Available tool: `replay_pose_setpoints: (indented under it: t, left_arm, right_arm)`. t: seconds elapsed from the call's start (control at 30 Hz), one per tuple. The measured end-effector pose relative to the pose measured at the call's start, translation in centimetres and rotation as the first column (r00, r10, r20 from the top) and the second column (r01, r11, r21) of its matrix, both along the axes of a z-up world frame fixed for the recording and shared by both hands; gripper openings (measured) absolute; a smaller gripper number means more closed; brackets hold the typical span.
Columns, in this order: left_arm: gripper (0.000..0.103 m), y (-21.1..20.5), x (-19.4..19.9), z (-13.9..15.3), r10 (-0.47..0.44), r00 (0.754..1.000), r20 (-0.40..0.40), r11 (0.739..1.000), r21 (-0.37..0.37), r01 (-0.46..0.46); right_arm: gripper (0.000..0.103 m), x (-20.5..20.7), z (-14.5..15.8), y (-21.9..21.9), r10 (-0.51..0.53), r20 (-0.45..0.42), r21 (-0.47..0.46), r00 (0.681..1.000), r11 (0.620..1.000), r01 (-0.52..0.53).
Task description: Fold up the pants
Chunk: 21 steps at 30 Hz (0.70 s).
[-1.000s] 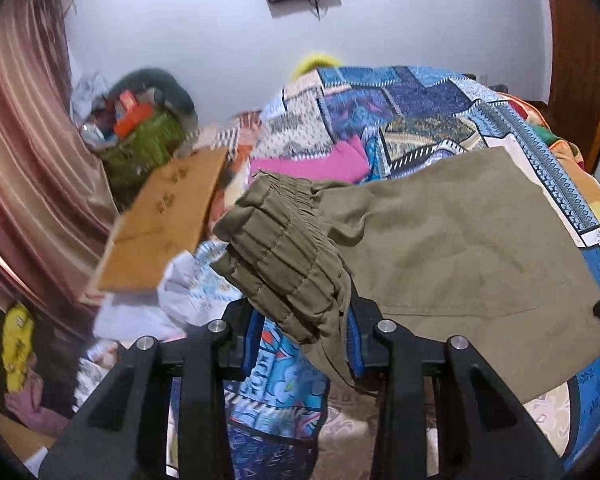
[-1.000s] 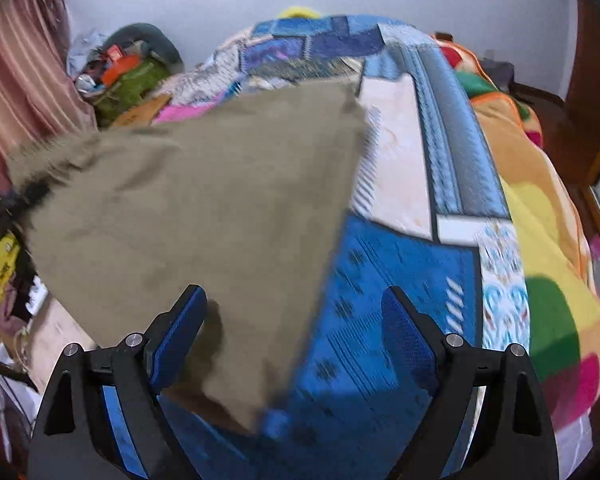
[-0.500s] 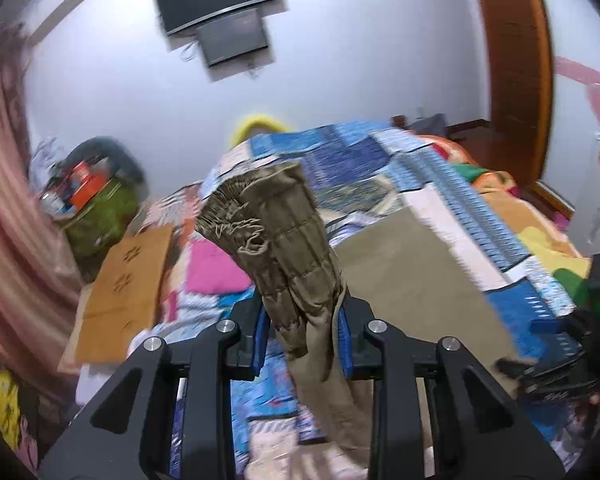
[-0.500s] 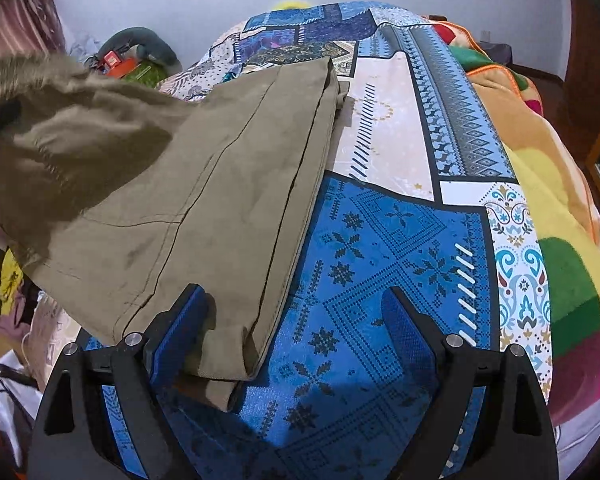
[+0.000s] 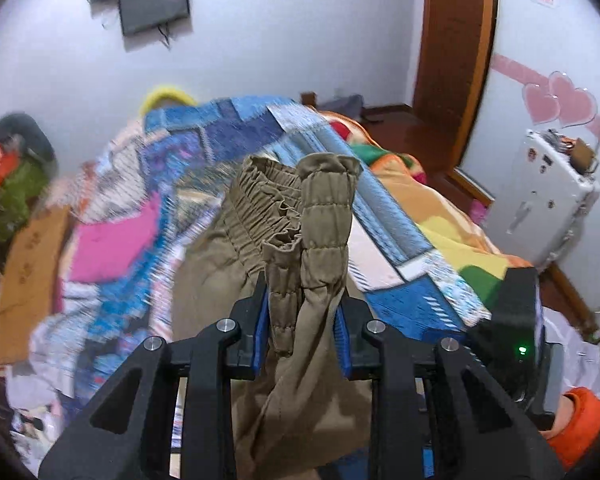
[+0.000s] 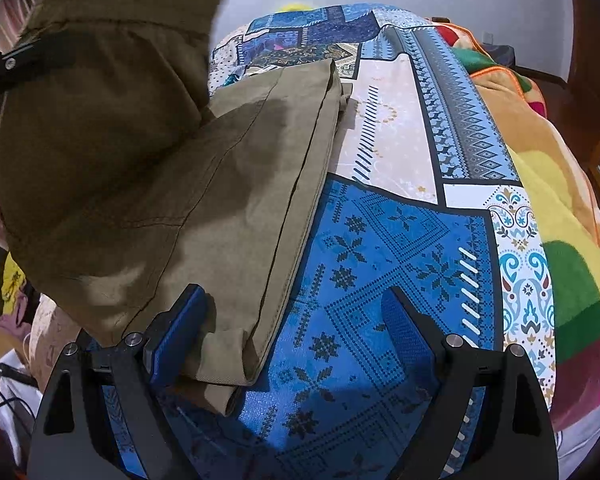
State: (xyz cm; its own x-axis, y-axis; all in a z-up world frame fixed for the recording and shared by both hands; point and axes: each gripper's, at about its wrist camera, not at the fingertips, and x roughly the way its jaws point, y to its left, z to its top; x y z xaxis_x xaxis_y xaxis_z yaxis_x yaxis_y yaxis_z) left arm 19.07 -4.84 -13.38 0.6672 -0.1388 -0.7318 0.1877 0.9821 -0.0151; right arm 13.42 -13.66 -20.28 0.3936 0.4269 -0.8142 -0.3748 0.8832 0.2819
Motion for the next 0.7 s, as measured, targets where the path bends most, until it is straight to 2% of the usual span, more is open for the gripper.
replay_pose_setpoints:
  t: [0.13,0.27,0.37,0.43,0.53,0.6,0.7]
  left_arm:
    - [0.028,-0.7,0.1,-1.5,-0.043,0.997,-0.058,0.999,-0.016,0.042]
    - [0.029,-0.5,0.2,-3.0,-0.080,0.988,-0.134,0.995,-0.072,0.071]
    - [0.036,-0.6,0.2,-3.5,-0.086,0.983,-0.161,0.994,-0.076,0.074]
    - [0.056,-0.6,0.0,-3.6,-0.100,0.979,-0.177,0.992,-0.099,0.083]
    - [0.079,-0.3,-0.7,-3.0,-0.111,0.981,-0.158,0.987,-0.135,0.090]
    - [0.083,0.2,-1.1,-2.1,-0.082,0.991,-0.108,0.992,-0.100,0.071]
    - [0.089,1.6,-0.9,-1.8,-0.018,0.997,-0.077,0.999,-0.038,0.016]
  right_arm:
    - [0.087,0.0,0.0,0.0,0.003,0.002,-0.001,1.000,1.000,-0.003]
    - [0.087,0.0,0.0,0.0,0.000,0.002,0.000,1.000,1.000,0.000]
    - [0.087,0.0,0.0,0.0,0.000,0.004,-0.006,1.000,1.000,0.000]
    - [0.087,0.0,0.0,0.1,0.001,0.007,-0.011,1.000,1.000,-0.001]
    - [0.087,-0.2,0.2,0.1,0.000,0.009,-0.017,1.000,1.000,0.000]
    - [0.087,-0.2,0.2,0.1,-0.001,0.011,-0.019,1.000,1.000,0.001]
    - [0.087,-0.3,0.2,0.1,-0.004,0.012,-0.022,1.000,1.000,0.004]
